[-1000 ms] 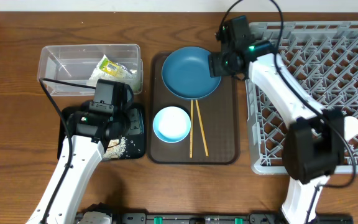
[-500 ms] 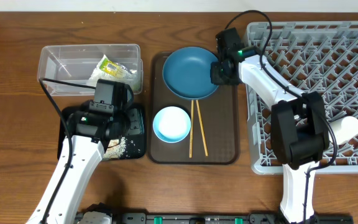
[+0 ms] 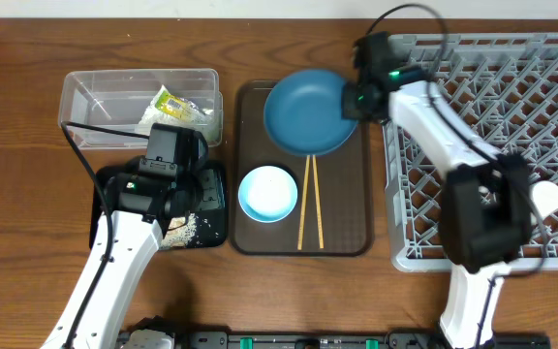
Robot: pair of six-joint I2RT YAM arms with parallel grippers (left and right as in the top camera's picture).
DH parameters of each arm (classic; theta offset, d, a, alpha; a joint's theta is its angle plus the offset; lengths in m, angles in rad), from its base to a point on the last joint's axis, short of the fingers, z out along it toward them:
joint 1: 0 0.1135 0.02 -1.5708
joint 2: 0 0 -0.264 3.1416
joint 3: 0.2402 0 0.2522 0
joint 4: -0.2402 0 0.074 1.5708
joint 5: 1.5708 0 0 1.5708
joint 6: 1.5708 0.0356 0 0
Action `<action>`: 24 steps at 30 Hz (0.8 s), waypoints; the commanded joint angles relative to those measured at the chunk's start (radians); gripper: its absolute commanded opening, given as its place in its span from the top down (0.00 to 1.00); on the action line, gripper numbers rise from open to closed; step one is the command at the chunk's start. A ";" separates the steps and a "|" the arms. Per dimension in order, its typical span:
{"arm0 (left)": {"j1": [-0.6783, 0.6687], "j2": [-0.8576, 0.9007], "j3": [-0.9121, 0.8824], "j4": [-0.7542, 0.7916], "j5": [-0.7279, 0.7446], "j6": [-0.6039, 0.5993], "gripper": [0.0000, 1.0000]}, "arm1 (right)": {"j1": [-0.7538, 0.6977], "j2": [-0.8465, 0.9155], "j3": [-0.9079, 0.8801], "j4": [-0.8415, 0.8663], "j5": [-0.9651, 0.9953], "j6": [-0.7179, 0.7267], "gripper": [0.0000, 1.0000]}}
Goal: Sort waste into correct bins and load items into the dishwasher rack
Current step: 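Lift the blue plate up and right toward the rack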
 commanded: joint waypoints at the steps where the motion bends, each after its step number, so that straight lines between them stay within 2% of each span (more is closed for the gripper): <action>1: 0.005 -0.010 0.005 -0.002 -0.013 0.005 0.43 | -0.086 -0.206 0.015 0.019 0.063 -0.090 0.99; 5: 0.005 -0.010 0.005 0.000 -0.013 0.005 0.43 | -0.181 -0.335 0.014 0.035 0.134 -0.198 0.99; 10: 0.005 -0.009 0.005 0.002 -0.013 0.005 0.43 | -0.314 -0.439 0.014 0.076 0.225 -0.436 0.99; 14: 0.005 -0.009 0.005 0.001 -0.013 0.005 0.43 | -0.412 -0.459 0.014 0.102 0.337 -0.619 0.99; 24: 0.005 -0.009 0.005 0.002 -0.013 0.005 0.43 | -0.570 -0.438 0.014 0.263 0.507 -0.821 0.99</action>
